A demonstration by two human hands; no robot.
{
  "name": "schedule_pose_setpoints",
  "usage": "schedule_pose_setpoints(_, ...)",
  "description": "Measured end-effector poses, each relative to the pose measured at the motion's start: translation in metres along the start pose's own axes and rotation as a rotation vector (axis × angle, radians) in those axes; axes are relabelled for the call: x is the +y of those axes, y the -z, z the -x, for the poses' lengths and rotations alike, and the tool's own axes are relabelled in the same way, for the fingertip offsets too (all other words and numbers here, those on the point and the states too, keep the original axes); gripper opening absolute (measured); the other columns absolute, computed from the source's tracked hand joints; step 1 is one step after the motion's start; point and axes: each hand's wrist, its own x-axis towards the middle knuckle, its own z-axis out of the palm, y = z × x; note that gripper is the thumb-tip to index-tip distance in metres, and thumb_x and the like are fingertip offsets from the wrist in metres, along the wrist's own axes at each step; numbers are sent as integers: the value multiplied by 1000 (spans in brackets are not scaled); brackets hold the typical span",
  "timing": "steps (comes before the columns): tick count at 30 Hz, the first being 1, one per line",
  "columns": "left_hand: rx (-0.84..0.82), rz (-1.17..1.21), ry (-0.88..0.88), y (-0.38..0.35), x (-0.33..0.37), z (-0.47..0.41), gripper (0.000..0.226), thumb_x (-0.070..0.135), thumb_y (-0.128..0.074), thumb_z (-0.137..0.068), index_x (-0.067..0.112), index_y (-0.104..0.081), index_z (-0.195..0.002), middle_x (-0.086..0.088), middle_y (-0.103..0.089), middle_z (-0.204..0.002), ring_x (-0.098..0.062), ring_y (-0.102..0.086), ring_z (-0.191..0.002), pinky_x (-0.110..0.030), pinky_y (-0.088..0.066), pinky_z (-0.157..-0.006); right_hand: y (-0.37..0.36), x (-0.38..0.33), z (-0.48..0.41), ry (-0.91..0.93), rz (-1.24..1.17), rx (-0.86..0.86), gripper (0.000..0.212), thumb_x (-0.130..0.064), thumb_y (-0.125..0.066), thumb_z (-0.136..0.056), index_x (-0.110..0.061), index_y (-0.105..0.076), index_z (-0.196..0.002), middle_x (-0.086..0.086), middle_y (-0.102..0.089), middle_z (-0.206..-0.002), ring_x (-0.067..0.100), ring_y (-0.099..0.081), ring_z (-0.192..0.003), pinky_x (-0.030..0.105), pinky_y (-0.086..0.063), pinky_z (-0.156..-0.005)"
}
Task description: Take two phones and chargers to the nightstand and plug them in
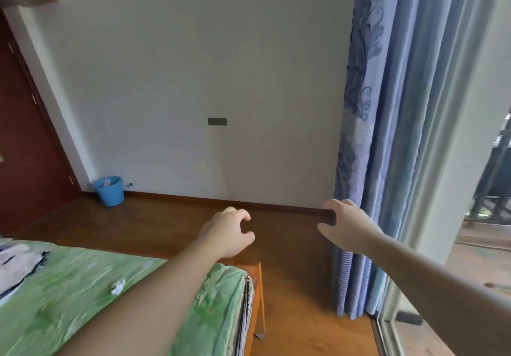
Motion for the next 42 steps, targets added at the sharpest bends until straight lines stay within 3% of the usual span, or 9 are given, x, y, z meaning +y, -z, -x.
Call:
schedule_pose_setpoints(7, 38, -20, -9, -7, 28, -128, 43, 45, -54, -87, 34, -52, -129, 10, -51, -131, -11, -48, -94, -28, -42, -66, 6, 38, -131, 25, -2, -15, 53, -40, -54, -90, -24, -41, -140, 4, -45, -135, 24, -52, -112, 25, -42, -76)
schedule_pose_setpoints(11, 47, -11, 13, -12, 27, -195, 43, 44, -54, -88, 34, -52, -129, 10, -51, -131, -13, -52, -97, -32, -52, -77, -5, 43, -202, 51, 4, -30, 54, -42, -55, -90, -26, -40, -140, 3, -46, -133, 24, -51, -112, 25, -40, -71)
schedule_pose_setpoints(15, 47, 3, 18, -28, 8, -268, 43, 44, -54, -88, 33, -52, -130, 11, -51, -129, -12, -52, -99, -31, -47, -75, -28, 44, -281, 81, 12, -75, 55, -41, -54, -88, -24, -41, -139, 3, -46, -130, 26, -52, -111, 33, -49, -82)
schedule_pose_setpoints(20, 84, 28, 49, -48, -41, -381, 44, 44, -54, -89, 31, -52, -132, 11, -52, -133, -14, -54, -111, -34, -50, -85, -61, 38, -405, 104, 43, -121, 52, -42, -52, -86, -30, -42, -136, -2, -46, -124, 23, -50, -111, 34, -48, -81)
schedule_pose_setpoints(22, 98, 43, 74, -49, -66, -427, 47, 47, -53, -90, 31, -51, -133, 10, -52, -135, -15, -52, -117, -34, -49, -89, -74, 33, -459, 104, 48, -151, 53, -41, -52, -85, -30, -42, -135, -3, -46, -123, 23, -48, -114, 36, -47, -89)
schedule_pose_setpoints(24, 98, 27, 109, -45, -91, -464, 49, 49, -52, -90, 31, -50, -135, 8, -52, -137, -16, -50, -122, -34, -48, -92, -86, 25, -508, 117, 72, -201, 54, -40, -51, -86, -30, -40, -138, -3, -45, -133, 24, -45, -121, 39, -43, -98)
schedule_pose_setpoints(27, 114, 3, 169, -30, -128, -513, 50, 49, -52, -90, 30, -50, -136, 6, -51, -139, -18, -49, -124, -35, -47, -96, -97, 13, -572, 110, 45, -208, 57, -41, -51, -87, -32, -37, -142, -1, -41, -144, 24, -44, -125, 41, -43, -101)
schedule_pose_setpoints(35, 165, 6, 313, -1, -207, -596, 51, 51, -51, -90, 31, -49, -138, 4, -50, -141, -19, -48, -125, -38, -46, -99, -136, -34, -710, 202, 70, -228, 63, -52, -48, -91, -29, -30, -147, 3, -30, -153, 29, -39, -133, 44, -40, -104)
schedule_pose_setpoints(42, 218, -20, 519, -3, -277, -651, 50, 55, -51, -90, 32, -51, -135, 0, -49, -143, -21, -50, -123, -39, -47, -99, -199, -86, -824, 384, -3, -293, 65, -56, -46, -91, -25, -33, -146, 4, -35, -150, 27, -43, -129, 43, -40, -104)
